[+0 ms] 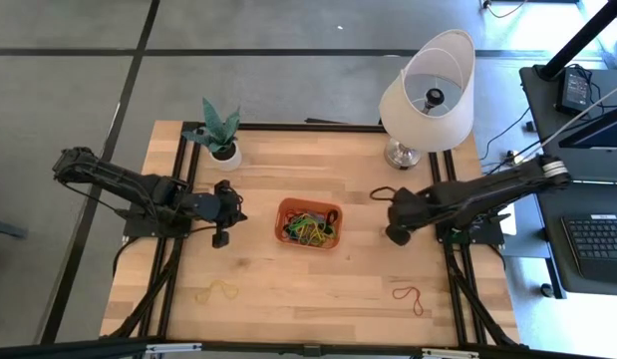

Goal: Pick and place rubber bands into bin
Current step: Put the red rubber band into the orange bin

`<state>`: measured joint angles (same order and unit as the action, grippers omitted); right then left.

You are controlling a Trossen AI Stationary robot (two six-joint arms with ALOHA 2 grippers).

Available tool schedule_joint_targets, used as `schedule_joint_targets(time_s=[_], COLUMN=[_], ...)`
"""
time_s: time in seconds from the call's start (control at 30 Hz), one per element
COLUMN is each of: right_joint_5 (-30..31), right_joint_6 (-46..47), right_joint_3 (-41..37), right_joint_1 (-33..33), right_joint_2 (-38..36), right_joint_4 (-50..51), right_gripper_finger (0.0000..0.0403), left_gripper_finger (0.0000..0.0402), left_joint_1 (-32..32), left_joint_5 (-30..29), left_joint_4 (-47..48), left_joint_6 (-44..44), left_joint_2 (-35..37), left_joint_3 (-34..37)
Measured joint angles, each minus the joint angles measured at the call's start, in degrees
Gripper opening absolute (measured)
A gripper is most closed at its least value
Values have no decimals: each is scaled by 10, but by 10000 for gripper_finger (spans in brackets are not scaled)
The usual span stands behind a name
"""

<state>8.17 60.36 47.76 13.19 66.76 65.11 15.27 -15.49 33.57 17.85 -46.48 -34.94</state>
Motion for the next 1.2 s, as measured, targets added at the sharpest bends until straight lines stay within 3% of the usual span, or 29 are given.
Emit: schedule_joint_targets(time_s=[0.3,0.6,0.77,1.2], right_joint_5=[91,195,227,240], right_joint_6=[56,48,-1,-218], right_joint_3=[143,244,251,252], right_joint_1=[59,71,70,48], right_joint_2=[-27,-28,-28,55], right_joint_4=[176,204,137,-212], right_gripper_finger=[0,0,0,0], left_gripper_finger=[5,4,4,1], left_joint_1=[0,0,0,0], left_joint_5=[0,-1,-1,-15], left_joint_4=[-9,-10,-10,-9], left_joint_6=[0,26,25,-18], left_joint_2=[0,0,0,0], left_joint_3=[0,0,0,0])
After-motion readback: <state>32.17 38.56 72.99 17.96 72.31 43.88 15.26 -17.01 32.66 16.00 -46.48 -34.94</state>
